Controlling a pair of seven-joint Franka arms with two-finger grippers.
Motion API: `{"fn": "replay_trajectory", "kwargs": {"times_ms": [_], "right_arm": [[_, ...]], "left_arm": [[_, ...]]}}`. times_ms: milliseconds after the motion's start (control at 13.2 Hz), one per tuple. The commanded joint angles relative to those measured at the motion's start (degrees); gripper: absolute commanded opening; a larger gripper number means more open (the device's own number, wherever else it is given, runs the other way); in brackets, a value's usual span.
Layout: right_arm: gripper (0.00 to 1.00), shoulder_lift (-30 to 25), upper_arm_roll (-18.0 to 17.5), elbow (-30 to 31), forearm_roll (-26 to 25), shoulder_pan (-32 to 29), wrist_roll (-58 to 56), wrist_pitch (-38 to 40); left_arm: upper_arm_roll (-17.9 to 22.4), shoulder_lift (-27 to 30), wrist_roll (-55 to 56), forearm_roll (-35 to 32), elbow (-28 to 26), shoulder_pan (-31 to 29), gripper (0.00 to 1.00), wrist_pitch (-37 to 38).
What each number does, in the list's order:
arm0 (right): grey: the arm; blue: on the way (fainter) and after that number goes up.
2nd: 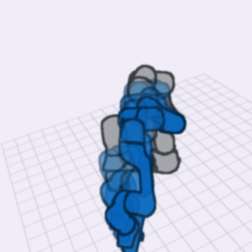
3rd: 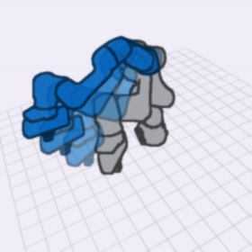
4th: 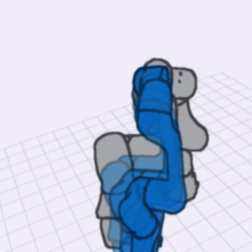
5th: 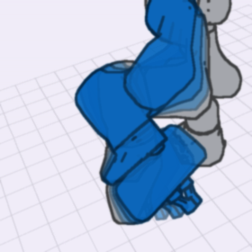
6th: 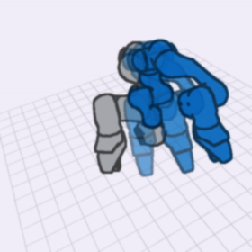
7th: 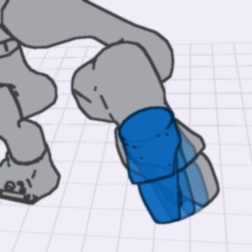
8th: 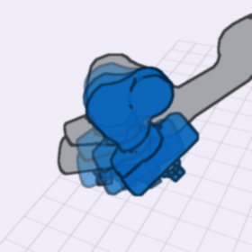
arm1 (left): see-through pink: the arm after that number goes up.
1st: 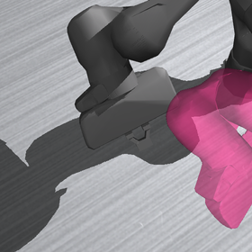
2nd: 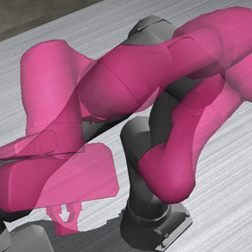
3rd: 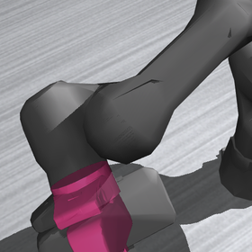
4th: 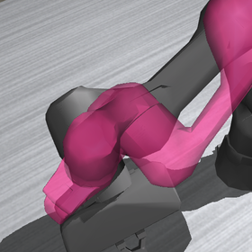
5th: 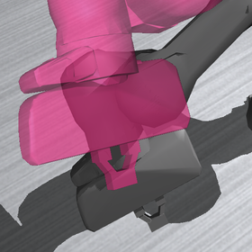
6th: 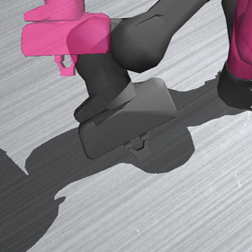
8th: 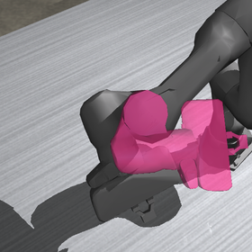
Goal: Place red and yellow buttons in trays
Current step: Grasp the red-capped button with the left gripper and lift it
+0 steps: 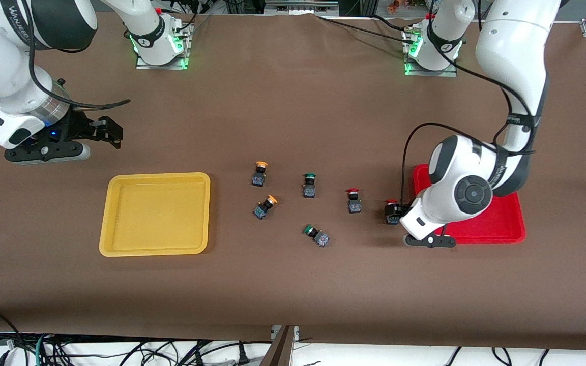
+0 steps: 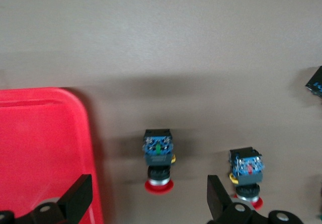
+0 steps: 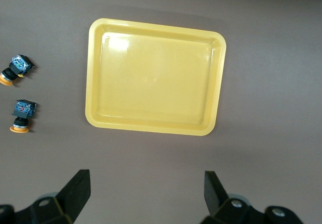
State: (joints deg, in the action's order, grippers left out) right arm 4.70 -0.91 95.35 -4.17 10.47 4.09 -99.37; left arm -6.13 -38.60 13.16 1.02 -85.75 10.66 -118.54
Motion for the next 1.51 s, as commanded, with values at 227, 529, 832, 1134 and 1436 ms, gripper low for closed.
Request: {"fn": "replay_trajectory", "kwargs": {"times_ms": [227,529,832,1134,1436], "right_arm": [[1.00,0.5,-0.6,-2.4,1.0,-0.3,-0.1,1.1],[1.00,1.8,-1.3,-3.1,6.0,0.3,0.3,0.6],[1.00,1.8,-1.3,-3.1,6.1,0.2,0.0,0.2],[1.00,1.9,-1.2,-3.0,6.0,0.1,0.1,0.2],[1.00,1.9,-1.2,-3.1,6.0,-0.2,0.1,0.2]], "left_arm": [[0.5,-0.4,0.4,-0.2,-7.9,0.9,1.00,-9.4],[0.5,-1.5,0.5,-0.2,-8.6,1.1,1.00,-9.8],[0.5,-2.1,2.4,-0.2,-9.3,1.6,1.00,-11.5],[0.6,-3.2,2.4,-0.2,-9.3,1.5,0.74,-13.3],[0.6,-2.5,2.4,-0.2,-9.1,1.2,0.28,-12.9]]}}
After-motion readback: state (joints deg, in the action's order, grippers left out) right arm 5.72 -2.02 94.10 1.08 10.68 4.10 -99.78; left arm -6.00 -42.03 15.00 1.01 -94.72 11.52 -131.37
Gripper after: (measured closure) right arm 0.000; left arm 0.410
